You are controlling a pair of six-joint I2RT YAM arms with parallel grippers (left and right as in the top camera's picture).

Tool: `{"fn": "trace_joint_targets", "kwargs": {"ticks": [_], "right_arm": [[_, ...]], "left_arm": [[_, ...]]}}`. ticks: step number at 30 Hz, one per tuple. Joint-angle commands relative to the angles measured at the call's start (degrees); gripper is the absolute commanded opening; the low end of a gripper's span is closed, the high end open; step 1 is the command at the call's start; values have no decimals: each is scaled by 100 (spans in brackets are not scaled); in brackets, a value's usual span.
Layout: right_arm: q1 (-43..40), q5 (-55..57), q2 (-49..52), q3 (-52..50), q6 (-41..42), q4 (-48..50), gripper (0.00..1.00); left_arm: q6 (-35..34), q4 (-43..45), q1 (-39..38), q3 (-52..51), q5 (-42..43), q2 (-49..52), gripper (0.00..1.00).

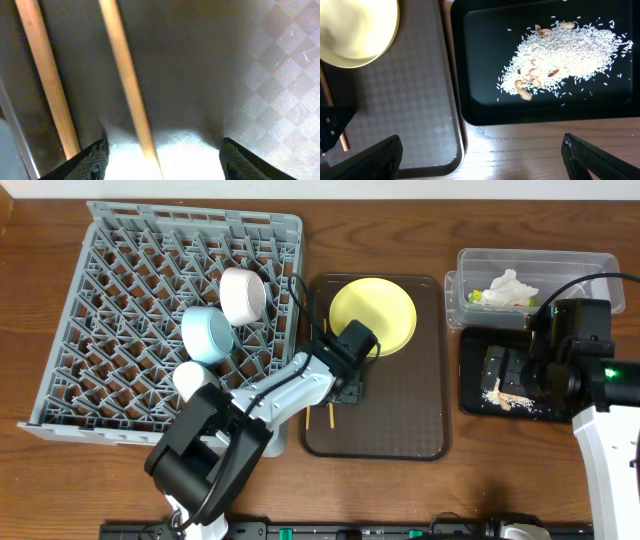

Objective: Sort waste into correct bins and load items into the dishwasher
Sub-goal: 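Carry the chopstick into the dish rack and release it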

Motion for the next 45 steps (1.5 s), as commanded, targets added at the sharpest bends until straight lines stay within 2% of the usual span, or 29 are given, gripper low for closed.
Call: {"fn": "trace_joint_targets", "kwargs": {"ticks": [1, 2, 3, 6, 10, 13, 22, 35, 39, 45], "right_arm": [[-48, 52, -55, 90, -50, -4, 99], [-48, 52, -55, 90, -50, -4, 99], [-48, 52, -55, 90, -50, -4, 99], [-48, 52, -55, 90, -50, -15, 99], [-48, 52, -55, 90, -50, -68, 99], [-48, 52, -55, 90, -50, -94, 99], [-48, 52, -55, 90, -48, -92, 99], [-48, 50, -55, 90, -48, -85, 99], [-48, 48, -55, 90, -48, -90, 99], [-48, 44, -55, 90, -46, -87, 99]], "left_arm": [[11, -13, -70, -94, 173, 297, 59], [11, -11, -70, -94, 173, 297, 45], [11, -11, -70, -94, 170, 295, 38], [11, -13, -68, -94, 170, 295, 31], [13, -17, -68, -92, 168, 289, 10], [13, -17, -37, -90, 168, 249, 6], [39, -387, 415, 15, 146, -463, 6], [1355, -1110, 881, 358, 94, -2494, 6], [1687, -1333, 1257, 358, -22, -2483, 6], [1687, -1414, 1775, 358, 2, -2052, 6]]}}
